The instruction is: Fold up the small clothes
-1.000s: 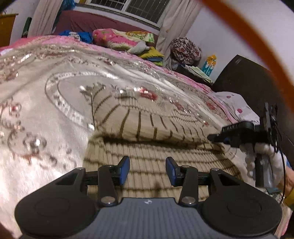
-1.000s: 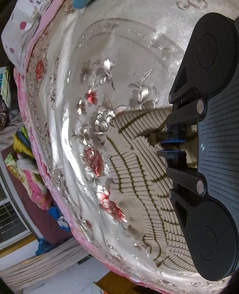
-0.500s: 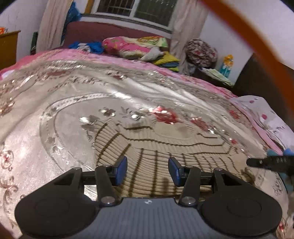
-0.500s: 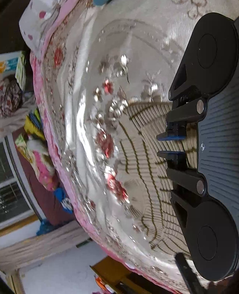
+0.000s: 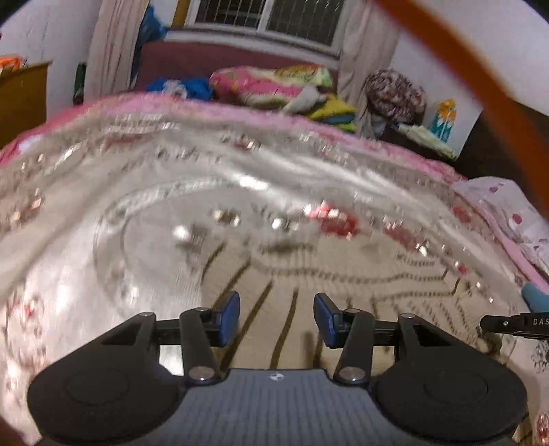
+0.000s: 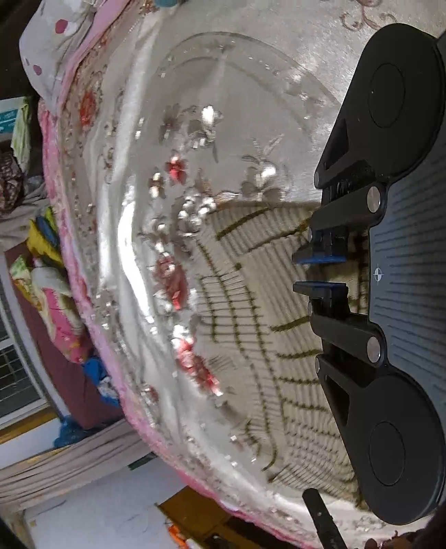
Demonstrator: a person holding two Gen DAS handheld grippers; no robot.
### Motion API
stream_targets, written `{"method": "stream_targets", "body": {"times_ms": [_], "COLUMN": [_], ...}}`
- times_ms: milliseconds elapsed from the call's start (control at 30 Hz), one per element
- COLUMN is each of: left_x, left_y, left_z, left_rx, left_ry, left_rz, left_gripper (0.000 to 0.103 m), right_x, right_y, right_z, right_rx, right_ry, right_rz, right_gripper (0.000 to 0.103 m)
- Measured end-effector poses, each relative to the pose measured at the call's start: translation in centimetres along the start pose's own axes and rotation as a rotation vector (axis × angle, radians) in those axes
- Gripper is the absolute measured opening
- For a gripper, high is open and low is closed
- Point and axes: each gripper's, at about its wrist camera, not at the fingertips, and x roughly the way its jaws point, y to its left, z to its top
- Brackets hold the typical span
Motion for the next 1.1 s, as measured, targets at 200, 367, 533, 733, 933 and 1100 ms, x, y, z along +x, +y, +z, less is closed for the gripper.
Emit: {"method": "stream_targets", "body": {"times_ms": [200,367,533,733,933,1100], "left_x": [3.8,7.2,7.2,5.2,0.5,-1.2], "left_y": [0.5,2.8,3.4,3.4,2.9,2.5], "left_z": [2.0,3.0,3.0,2.8,1.3,-0.6], "left_rx": [0.009,-0.077,-0.079,-0.115,-0.104,-0.069], "left_ry": [0.017,0.092,0.072,0.027,0.002,0.025], "left_rz": [0.052,0.108,0.188,0.164,0.100,0.103], "left_gripper": [0.053,0.052,0.052,0.052,0.053,0.054], "right_x": [0.0,3.3,6.2,3.9,-0.5,-0.8], "right_y": [-0.2,0.0,0.0,0.3,0.1,-1.5], "right_z": [2.5,4.2,4.1,3.8,2.4,1.4], "right_rx": [0.020,0.044,0.020,0.007,-0.049,0.032], "right_ry": [-0.067,-0.035,0.014,-0.025,-0.044,0.015], "right_rz": [0.019,0.030,-0.045,-0.033,0.001,0.046], "right_gripper": [0.014,0.014,0.014,0.014,0.018,0.018]}}
